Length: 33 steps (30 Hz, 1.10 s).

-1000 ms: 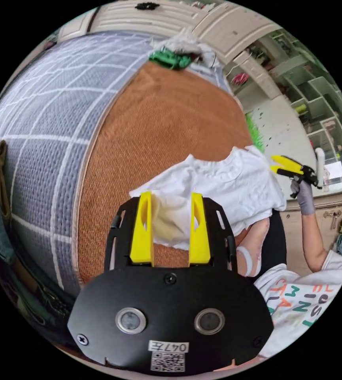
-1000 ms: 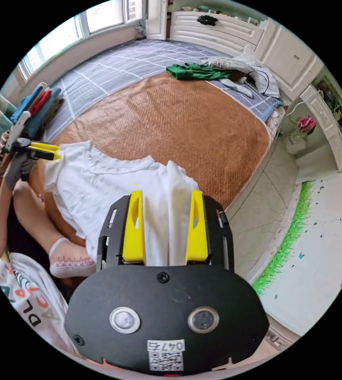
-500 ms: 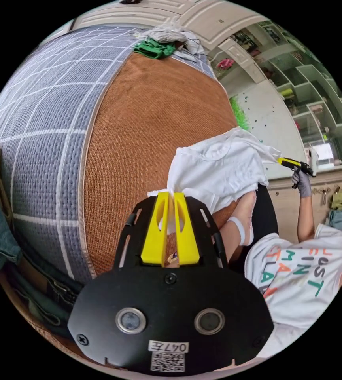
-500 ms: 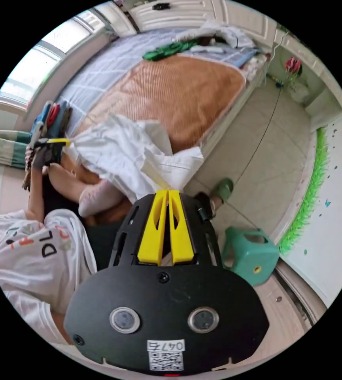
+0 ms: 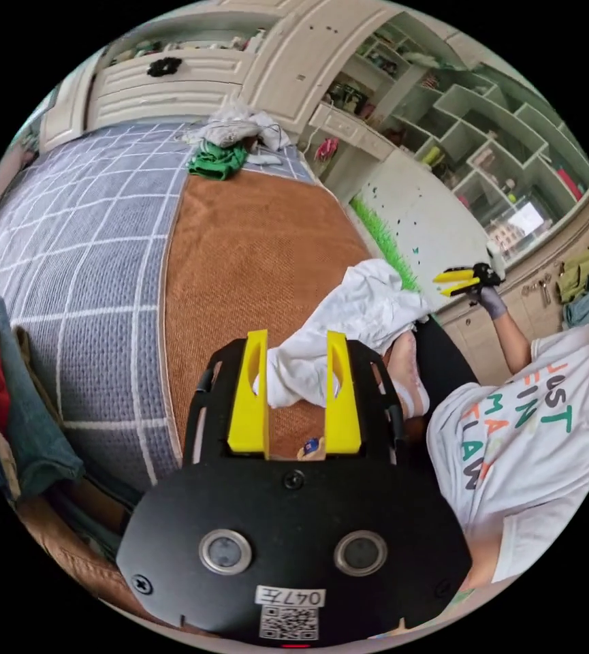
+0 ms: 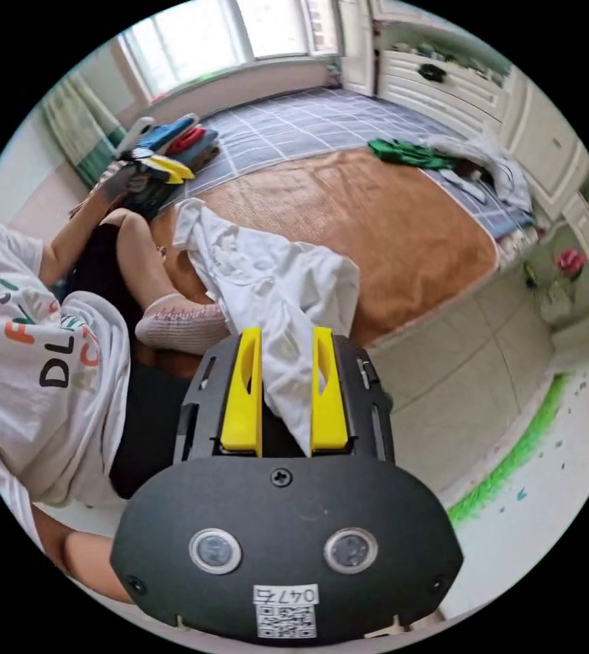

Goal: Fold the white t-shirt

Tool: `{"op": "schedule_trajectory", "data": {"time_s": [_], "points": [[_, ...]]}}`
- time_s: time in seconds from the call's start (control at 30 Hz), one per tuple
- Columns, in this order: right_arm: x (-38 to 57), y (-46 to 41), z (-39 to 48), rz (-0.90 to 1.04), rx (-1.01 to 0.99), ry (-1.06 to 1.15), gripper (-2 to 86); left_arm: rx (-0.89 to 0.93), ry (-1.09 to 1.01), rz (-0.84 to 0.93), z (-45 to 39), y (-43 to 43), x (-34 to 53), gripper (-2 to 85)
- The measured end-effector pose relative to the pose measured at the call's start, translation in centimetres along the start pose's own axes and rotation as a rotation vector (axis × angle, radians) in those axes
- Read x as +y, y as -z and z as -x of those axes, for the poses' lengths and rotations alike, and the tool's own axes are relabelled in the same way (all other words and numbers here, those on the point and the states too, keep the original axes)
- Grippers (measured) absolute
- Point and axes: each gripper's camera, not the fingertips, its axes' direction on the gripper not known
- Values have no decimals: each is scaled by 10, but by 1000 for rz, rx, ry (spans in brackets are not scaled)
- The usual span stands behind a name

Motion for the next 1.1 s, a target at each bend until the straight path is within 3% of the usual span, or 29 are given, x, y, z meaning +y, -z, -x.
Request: {"op": "schedule_trajectory", "data": {"time_s": [0.13,0.23,0.33,0.53,0.77,0.93,1.1], "points": [[-32,-50,-22,98,-109,57,52,122,-32,217,27,-71,-43,133],[-39,-80,-40,190,-189,46,24,145,-26,269,38,-96,-58,134],[-38,-73,-40,178,-254,80,-1,224,-17,269,45,-107,-66,133],[-19,38,-12,-145,-313,301,-5,344,-124,147,35,-81,-85,123],[-17,34,-7,18,-456,414,-4,424,-227,114,21,-63,-143,100],[-17,11,-21,86,-530,410,-5,397,-348,428,-18,-123,-200,79],[-12,10,-49,78,-533,374,-6,306,-396,614,-48,-164,-227,77]]}}
